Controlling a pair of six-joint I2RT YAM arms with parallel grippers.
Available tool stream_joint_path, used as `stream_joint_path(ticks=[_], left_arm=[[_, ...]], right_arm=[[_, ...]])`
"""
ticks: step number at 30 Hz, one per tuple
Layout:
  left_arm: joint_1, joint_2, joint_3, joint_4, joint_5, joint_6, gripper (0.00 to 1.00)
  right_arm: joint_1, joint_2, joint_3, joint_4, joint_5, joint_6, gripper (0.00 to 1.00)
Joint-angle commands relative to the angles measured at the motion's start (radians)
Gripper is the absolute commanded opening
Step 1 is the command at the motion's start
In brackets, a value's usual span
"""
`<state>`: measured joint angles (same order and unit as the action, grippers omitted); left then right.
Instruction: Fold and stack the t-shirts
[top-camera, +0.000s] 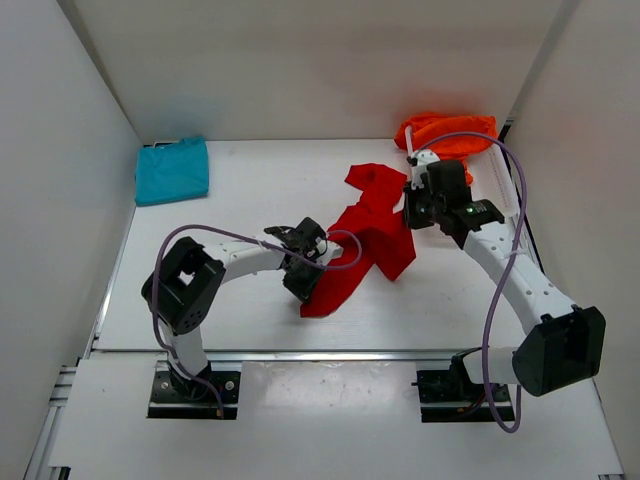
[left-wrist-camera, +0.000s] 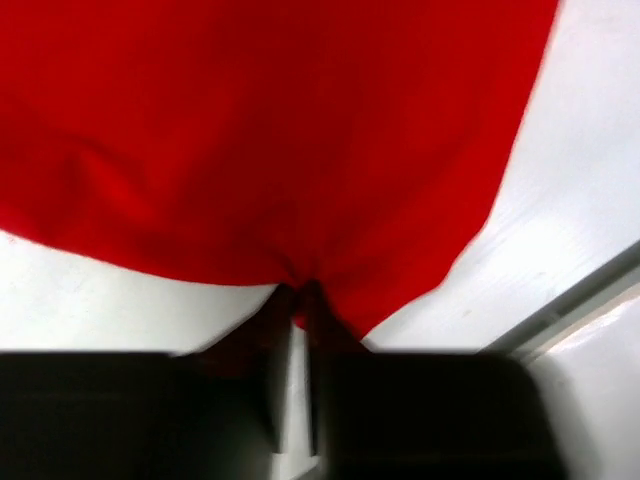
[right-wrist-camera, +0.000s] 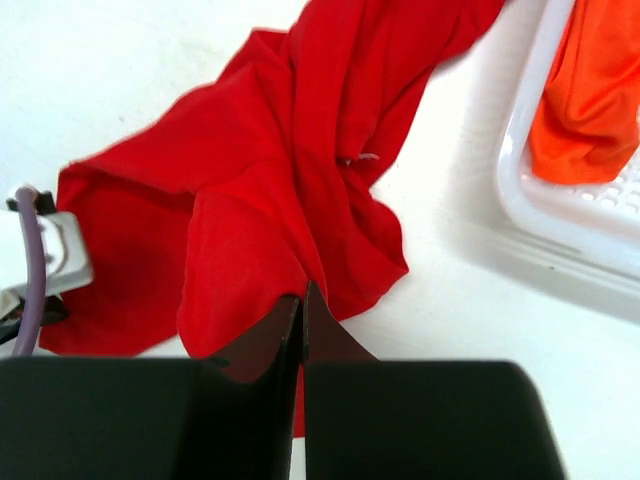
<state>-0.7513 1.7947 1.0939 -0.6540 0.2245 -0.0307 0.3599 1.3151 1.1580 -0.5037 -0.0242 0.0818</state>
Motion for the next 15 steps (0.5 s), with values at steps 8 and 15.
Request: stream_joint_path(ticks=[8,15], left_arm=[[0.162,0.003,0.066,0.088,-0.050,0.006,0.00],[0.587,0.168,0.838,-0.204,-0.082,0.179,0.00]], right_arm=[[-0.061,-0.037,0.069,0.051,0.038,-0.001,0.01],[-0.053,0.146,0.360,0.201,0.155,-0.281,0.01]])
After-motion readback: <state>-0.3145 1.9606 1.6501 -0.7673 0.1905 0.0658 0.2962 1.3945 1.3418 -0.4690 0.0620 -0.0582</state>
